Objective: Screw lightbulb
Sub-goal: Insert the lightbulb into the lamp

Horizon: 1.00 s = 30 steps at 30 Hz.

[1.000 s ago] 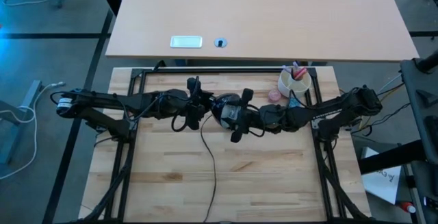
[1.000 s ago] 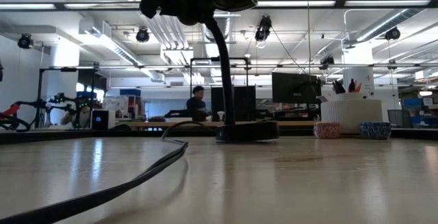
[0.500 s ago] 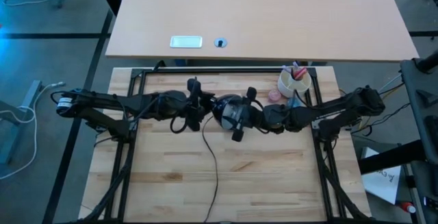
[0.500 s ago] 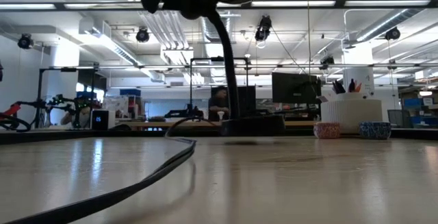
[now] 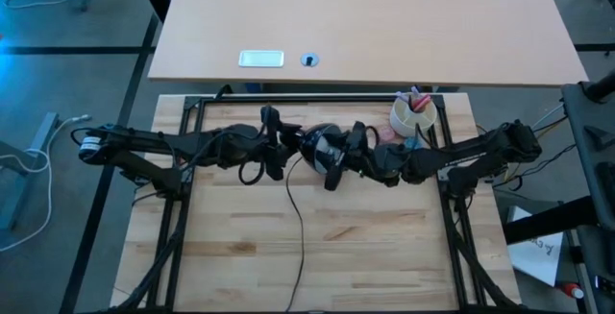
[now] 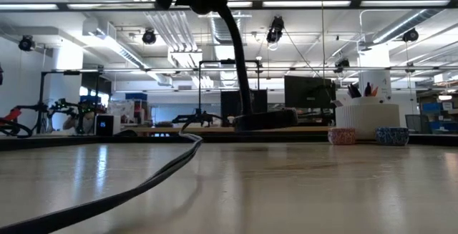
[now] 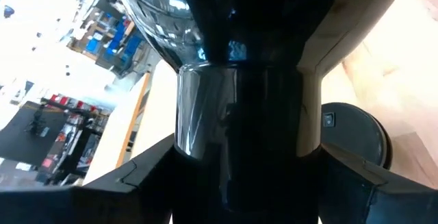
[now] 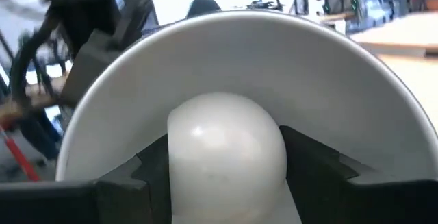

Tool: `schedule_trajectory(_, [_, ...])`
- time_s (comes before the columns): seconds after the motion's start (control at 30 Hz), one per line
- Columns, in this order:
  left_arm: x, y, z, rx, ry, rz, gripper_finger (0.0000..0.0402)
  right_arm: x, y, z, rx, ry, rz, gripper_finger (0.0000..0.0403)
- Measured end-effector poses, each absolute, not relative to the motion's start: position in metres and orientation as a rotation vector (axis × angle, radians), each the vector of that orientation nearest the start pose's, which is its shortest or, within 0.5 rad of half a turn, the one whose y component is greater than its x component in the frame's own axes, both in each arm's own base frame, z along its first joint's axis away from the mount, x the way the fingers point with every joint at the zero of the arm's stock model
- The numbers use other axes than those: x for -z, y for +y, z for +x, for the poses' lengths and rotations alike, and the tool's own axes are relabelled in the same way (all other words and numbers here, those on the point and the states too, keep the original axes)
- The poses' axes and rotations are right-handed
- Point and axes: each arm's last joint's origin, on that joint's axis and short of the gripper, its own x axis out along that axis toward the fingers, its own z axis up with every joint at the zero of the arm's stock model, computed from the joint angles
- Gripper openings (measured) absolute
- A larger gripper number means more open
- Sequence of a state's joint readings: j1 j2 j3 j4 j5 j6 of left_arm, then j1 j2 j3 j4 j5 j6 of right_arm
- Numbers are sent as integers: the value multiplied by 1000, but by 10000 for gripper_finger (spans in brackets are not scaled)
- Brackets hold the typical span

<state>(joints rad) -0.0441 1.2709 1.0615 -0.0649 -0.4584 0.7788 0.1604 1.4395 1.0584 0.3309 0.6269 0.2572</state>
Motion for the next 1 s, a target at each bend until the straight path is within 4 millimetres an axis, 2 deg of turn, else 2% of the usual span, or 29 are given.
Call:
schedule_trajectory(0.27, [-340, 1, 285, -331, 413, 853, 255, -325, 33, 324, 526, -101, 528, 208])
schedule_trajectory(0.67, [-344, 1, 285, -346, 378, 843, 255, -324, 29, 324, 526, -299, 1166, 218])
schedule_trajectory(0.83, [-344, 1, 285, -339, 376, 843, 254, -324, 30, 324, 513, -308, 1214, 237])
schedule_trajectory(1.0, [-343, 0, 285, -320, 379, 844, 254, -324, 31, 325, 485, -266, 1152, 253])
